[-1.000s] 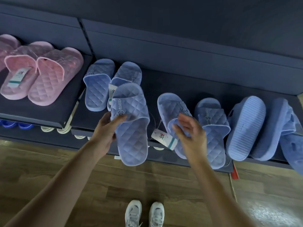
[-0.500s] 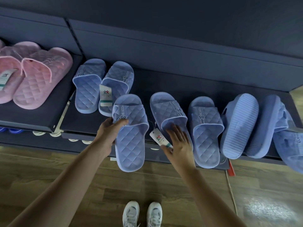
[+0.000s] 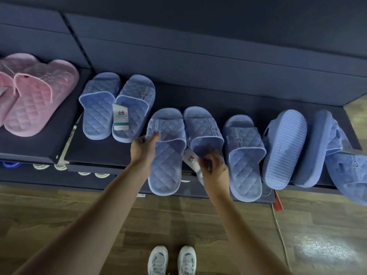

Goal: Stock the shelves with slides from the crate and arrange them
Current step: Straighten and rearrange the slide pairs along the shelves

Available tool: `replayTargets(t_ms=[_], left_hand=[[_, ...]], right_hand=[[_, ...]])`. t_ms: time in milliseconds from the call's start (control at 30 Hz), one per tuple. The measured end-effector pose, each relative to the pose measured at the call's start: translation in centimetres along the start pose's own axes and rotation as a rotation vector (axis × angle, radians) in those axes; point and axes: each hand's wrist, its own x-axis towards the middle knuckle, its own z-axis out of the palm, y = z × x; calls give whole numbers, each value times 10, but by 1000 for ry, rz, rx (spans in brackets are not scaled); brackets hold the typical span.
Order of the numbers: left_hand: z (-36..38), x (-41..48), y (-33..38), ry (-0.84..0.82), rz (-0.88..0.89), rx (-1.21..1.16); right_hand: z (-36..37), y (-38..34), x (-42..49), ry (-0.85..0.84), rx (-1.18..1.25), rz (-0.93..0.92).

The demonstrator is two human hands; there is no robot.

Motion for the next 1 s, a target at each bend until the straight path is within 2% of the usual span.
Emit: replayTargets(t_ms=[100,167,300,400,467,533,600,667,700,767,900,1000], left_hand=[[0,0,-4,19,38,22],[4,-1,-8,33,88,46],[26,-4,-19,119,76,108],[38,-3,-21,200,57,200],[39,-5,-20,214,110,265],[31,-12,-22,189,264,316],[15,-25,-30,168,642,480],[1,-33,-40,13,988,656],[-3,-34,-45,-103,1064,724],[-1,-31,-54,-243,1055,843],[17,-10,-54,-186,856,1034],[22,-2,-52,-150,870,1153]], right_hand=[[-18,1,4,64,82,169],[-27,7,3,132,42,179],[-23,19,-3,132,-158,-13],[-17,28,-3,49,-232,-199],[-13,35,-7,-15,-268,-248],[-10,41,-13,-68,-295,-250],[-9,41,-16,-108,-325,-275],[-8,38,-14,-109,-348,-307],[-7,37,-13,-99,-369,-321],[-7,33,-11,-87,-436,-333],[-3,25,-3,-71,-558,-387],[6,25,1,-60,-537,-427]])
